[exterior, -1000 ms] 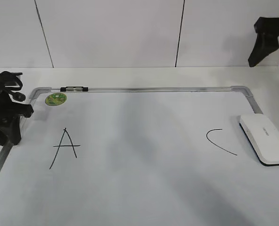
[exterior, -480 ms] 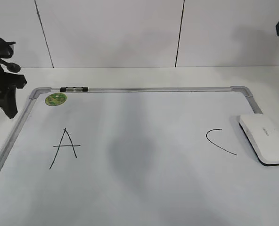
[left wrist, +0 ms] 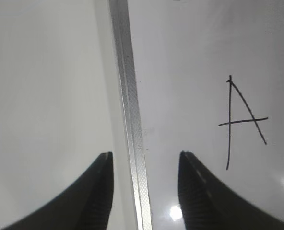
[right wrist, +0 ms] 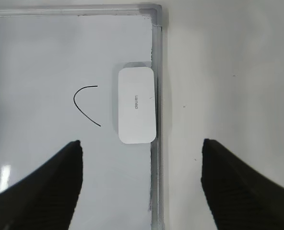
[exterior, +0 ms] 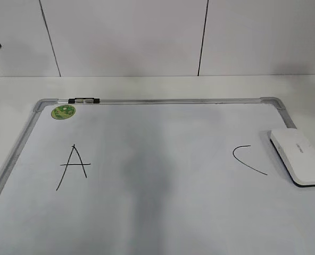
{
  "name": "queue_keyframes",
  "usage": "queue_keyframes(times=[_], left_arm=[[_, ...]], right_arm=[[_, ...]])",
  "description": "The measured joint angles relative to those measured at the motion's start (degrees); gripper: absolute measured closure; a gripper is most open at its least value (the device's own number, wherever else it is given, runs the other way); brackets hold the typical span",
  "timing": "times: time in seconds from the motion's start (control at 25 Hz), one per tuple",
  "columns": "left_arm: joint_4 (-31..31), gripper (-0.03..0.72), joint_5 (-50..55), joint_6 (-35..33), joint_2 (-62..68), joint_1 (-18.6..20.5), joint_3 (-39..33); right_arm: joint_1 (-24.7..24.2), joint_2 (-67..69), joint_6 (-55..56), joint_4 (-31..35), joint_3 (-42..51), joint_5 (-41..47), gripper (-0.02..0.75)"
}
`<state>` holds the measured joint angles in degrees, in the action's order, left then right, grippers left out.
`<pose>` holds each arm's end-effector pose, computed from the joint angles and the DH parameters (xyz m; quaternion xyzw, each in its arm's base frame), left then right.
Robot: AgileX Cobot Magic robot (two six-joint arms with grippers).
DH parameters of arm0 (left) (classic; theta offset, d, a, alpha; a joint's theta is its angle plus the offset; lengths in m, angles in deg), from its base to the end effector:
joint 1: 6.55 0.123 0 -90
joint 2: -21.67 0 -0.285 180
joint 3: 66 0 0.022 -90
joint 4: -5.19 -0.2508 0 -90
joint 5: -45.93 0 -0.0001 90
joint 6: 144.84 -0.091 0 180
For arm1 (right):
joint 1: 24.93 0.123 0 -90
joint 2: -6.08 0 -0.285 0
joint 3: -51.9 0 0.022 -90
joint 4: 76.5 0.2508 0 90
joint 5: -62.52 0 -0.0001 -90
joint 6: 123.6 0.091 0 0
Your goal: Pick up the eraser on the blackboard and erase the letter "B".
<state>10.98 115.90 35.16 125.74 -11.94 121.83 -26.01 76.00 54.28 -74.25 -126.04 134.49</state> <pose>0.3403 -0.0408 0.3061 0.0352 0.9909 -0.0548 0.1175 0.1873 -0.0001 0.4156 -0.0086 0.9507 0.0110 0.3098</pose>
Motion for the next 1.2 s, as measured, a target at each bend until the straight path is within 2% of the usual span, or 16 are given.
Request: queue_keyframes(times=[0.24, 0.36, 0.8, 1.2], left_arm=[[0.00, 0.364, 0.34, -0.30, -9.47, 0.00, 0.00], [0.00, 0.367, 0.43, -0.30, -14.05, 0.00, -2.42], [-2.34, 0.380, 1.46, -1.63, -35.68, 0.00, -20.45], [-2.57, 0.468, 1.55, -3.84, -57.30, 0.00, -35.94]], right_arm=[[0.00, -12.39, -0.16, 0.66, 7.01, 0.23, 0.147], [0.00, -18.47, -0.26, 1.62, 11.27, 0.23, 0.147], [0.00, -40.46, -2.01, 1.89, 26.91, 0.68, 0.148], [0.00, -53.39, -2.19, 1.89, 37.43, 0.78, 0.148]])
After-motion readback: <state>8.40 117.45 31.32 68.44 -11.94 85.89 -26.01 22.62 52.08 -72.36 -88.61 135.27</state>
